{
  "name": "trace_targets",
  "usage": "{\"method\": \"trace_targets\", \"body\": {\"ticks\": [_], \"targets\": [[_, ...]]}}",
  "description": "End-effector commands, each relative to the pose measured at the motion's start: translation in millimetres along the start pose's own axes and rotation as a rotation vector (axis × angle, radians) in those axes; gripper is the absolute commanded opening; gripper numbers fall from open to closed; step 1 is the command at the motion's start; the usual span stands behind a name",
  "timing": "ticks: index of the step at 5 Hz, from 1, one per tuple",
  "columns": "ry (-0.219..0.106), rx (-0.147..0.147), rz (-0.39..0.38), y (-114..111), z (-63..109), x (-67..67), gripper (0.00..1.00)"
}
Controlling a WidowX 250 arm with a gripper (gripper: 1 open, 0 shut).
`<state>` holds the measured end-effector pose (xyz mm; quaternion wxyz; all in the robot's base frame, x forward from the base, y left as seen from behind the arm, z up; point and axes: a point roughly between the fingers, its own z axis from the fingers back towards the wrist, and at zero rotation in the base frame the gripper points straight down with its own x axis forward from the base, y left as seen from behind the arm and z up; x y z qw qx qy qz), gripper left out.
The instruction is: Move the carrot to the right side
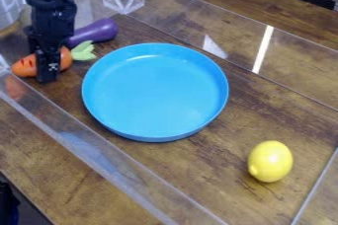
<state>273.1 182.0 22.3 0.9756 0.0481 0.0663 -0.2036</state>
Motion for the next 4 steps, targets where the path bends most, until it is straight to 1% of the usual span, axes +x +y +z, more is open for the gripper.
{"method": "trace_targets", "body": {"ticks": [1,2,3,4], "targets": [[-0.052,0.059,0.016,9.7,35.7,-4.9,0.00],[-0.057,0.056,0.023,11.1,45.7,-11.3,0.00],[-0.070,0.038,0.021,18.6,47.4,-10.2,1.00],[-0.078,0.037,0.013,20.0,49.3,-4.6,1.00]]}}
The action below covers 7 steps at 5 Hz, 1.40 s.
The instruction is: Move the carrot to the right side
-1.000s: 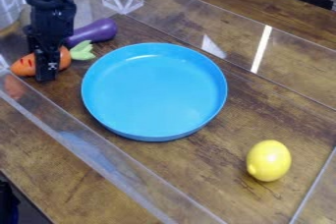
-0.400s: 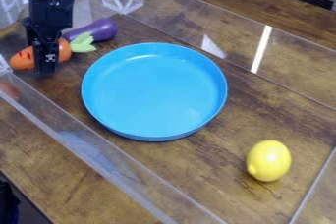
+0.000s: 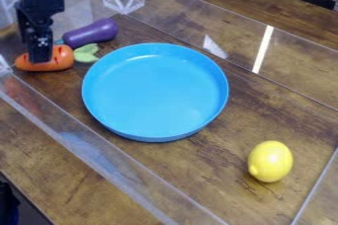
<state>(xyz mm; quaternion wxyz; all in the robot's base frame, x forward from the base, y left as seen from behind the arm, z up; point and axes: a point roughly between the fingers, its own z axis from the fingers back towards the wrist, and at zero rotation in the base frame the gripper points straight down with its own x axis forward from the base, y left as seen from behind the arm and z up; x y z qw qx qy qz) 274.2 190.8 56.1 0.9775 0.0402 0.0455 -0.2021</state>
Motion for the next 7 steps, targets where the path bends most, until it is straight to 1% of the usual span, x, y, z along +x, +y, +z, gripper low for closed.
{"method": "trace_targets", "body": {"ticks": [1,3,4,5,6,7], "targets": [[-0.043,0.044,-0.007,8.2,12.6,12.7,1.00],[-0.058,0.037,-0.030,9.7,1.7,26.7,1.00],[-0.063,0.028,0.050,10.6,-0.7,26.5,1.00],[-0.061,0.012,0.128,12.5,-5.4,25.4,1.00],[-0.062,-0.002,0.153,13.6,-2.9,22.7,1.00],[-0.069,-0.018,0.173,13.9,3.4,21.0,1.00]]}}
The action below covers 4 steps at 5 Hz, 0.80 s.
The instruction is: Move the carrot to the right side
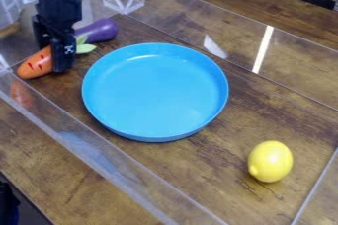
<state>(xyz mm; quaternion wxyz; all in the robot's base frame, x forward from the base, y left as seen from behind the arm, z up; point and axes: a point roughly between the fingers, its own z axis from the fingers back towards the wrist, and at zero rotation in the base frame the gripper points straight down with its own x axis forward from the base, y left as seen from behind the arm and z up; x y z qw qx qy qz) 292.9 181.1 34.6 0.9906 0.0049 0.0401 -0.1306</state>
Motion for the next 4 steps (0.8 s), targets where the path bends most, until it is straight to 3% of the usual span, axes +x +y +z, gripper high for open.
{"method": "trace_targets", "body": {"ticks": [1,2,3,4], "targets": [[-0.059,0.039,0.034,19.3,12.8,-6.6,1.00],[-0.069,0.027,0.043,9.8,6.9,-11.8,1.00],[-0.101,0.030,0.063,7.2,15.4,-22.2,1.00],[-0.111,0.030,0.053,6.7,16.2,-32.3,1.00]]}}
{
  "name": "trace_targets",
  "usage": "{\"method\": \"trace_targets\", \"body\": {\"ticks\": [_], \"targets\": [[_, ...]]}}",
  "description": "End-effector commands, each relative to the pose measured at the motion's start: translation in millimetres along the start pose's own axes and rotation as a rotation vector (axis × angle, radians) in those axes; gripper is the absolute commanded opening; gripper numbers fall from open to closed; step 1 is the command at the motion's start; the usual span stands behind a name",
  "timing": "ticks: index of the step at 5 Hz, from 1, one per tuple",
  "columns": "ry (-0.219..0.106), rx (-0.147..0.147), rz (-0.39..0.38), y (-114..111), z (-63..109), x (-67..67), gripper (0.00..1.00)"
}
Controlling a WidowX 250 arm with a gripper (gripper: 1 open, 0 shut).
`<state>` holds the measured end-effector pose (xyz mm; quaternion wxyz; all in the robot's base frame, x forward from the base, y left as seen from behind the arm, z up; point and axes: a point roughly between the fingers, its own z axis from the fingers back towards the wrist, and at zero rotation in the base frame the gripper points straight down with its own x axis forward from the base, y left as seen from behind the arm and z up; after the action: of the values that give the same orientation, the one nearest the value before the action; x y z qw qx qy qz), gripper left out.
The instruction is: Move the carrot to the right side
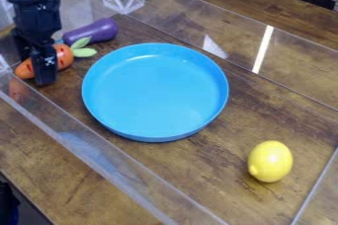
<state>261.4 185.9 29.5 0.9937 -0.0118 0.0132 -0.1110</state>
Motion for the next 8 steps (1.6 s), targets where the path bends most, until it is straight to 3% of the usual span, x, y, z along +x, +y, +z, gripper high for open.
{"method": "trace_targets", "body": {"ticks": [1,3,5,7,8], "targets": [[-0.058,0.058,-0.009,8.2,24.1,-6.3,1.00],[-0.075,0.060,0.072,12.3,49.1,-2.2,1.00],[-0.080,0.058,0.170,12.2,26.9,9.6,1.00],[-0.083,0.054,0.170,6.3,58.0,11.8,1.00],[-0.084,0.059,0.208,7.0,49.1,12.5,1.00]]}}
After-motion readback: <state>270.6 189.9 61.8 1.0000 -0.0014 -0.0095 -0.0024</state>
